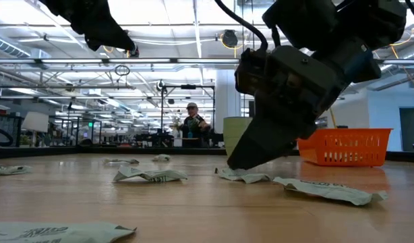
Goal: Pick and place Stevia / Truvia into bins
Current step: Put the light green packet into the orange basket
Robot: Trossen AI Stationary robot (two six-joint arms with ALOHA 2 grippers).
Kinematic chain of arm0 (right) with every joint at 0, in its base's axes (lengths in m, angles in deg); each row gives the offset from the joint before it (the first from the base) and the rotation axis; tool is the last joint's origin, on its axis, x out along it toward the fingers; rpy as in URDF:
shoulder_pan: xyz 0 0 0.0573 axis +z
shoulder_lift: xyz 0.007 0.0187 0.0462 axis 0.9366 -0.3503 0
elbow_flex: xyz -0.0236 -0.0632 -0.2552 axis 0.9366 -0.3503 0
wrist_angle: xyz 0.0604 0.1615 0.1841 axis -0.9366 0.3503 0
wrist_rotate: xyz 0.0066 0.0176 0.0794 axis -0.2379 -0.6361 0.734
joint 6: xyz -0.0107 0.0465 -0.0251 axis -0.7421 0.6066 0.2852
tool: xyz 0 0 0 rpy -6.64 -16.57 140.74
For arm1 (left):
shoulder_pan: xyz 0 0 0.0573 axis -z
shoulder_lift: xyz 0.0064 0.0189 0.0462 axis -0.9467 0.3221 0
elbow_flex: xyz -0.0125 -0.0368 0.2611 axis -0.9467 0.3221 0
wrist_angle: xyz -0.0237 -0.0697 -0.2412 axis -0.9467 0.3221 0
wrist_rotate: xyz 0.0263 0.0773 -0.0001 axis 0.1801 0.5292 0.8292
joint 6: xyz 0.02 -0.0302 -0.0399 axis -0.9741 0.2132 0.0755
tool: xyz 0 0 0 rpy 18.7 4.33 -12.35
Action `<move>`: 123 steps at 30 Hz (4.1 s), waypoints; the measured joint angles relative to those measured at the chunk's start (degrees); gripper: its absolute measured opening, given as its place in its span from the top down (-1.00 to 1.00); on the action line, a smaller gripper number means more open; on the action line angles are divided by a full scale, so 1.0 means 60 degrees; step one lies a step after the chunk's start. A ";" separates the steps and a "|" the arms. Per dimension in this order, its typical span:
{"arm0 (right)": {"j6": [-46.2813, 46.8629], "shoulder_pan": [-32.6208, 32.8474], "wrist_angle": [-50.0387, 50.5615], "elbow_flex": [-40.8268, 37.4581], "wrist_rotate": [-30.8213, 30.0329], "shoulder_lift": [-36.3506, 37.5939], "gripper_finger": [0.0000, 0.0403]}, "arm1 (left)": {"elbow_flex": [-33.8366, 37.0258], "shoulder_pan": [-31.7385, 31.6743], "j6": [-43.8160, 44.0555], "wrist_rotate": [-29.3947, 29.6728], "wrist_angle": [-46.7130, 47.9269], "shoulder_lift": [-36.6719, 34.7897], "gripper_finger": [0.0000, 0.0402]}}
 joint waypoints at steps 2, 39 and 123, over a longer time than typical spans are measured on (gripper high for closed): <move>0.0139 0.0082 0.0004 0.0000 -0.0044 0.0015 0.48 | 0.0000 -0.0002 0.0011 -0.0025 0.0017 0.0000 0.77; 0.1419 0.0314 0.9984 -0.0038 -0.5535 0.6242 1.00 | 0.0000 -0.0002 -0.0269 0.0191 0.0028 0.0000 0.77; 0.2219 0.2663 0.7101 0.4656 -0.1400 -0.0613 0.49 | -0.0011 0.0001 0.0468 0.0147 0.0175 0.0000 0.77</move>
